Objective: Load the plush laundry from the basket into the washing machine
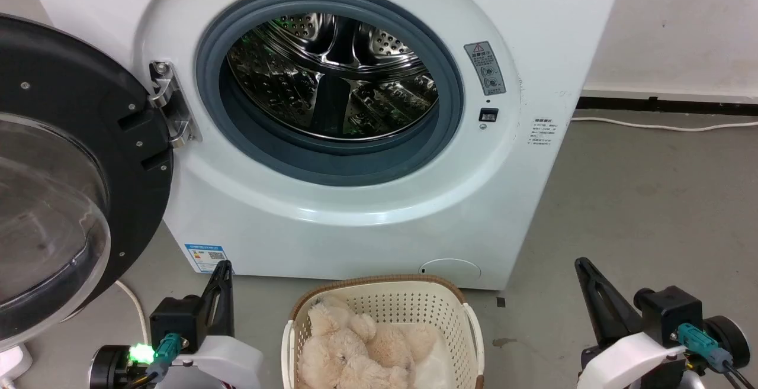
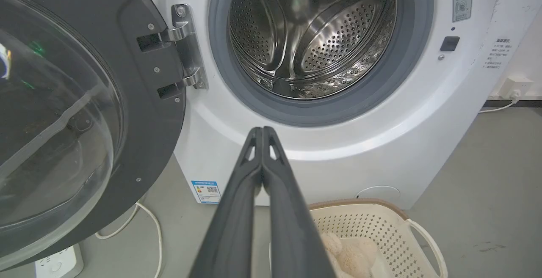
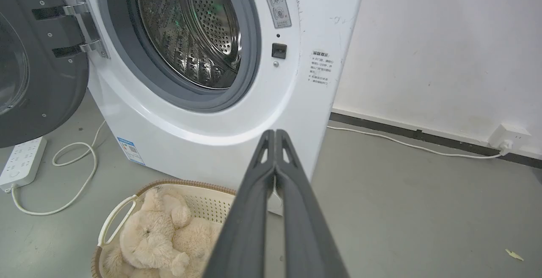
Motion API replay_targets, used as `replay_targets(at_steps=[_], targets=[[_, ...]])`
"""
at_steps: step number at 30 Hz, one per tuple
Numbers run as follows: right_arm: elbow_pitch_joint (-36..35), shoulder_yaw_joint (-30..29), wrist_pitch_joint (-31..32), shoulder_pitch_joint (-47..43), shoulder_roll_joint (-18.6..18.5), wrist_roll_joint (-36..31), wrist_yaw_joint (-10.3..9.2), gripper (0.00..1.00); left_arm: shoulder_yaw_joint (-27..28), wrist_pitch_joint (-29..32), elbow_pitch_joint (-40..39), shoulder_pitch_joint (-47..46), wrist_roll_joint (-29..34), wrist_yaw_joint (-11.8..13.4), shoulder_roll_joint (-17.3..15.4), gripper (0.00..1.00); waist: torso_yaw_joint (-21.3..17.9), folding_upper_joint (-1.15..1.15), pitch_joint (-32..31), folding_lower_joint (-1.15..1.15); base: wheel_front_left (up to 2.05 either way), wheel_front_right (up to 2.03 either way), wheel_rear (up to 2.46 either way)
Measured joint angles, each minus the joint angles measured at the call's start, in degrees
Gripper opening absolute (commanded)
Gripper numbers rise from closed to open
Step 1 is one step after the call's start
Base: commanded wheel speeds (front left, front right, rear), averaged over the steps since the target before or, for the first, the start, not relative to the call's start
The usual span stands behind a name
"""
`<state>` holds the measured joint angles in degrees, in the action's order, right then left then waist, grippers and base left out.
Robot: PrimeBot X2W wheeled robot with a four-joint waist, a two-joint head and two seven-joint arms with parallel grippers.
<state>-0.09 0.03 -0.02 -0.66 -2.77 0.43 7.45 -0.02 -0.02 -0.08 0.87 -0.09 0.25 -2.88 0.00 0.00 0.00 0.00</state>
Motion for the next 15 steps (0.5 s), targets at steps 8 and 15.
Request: replay_targets(at_steps=[8,15], targets=[[0.0,0.0,0.0,0.0,0.0,0.0,0.0,0.0,0.0,0.0,0.0,0.0,0.0,0.0,0.0,0.0,0.0,0.0,0.0,0.0,0.0,0.0,0.0],[0.0,0.0,0.0,0.0,0.0,0.0,0.0,0.0,0.0,0.0,0.0,0.0,0.0,0.0,0.0,0.0,0.0,0.0,0.0,0.0,0.0,0.0,0.0]])
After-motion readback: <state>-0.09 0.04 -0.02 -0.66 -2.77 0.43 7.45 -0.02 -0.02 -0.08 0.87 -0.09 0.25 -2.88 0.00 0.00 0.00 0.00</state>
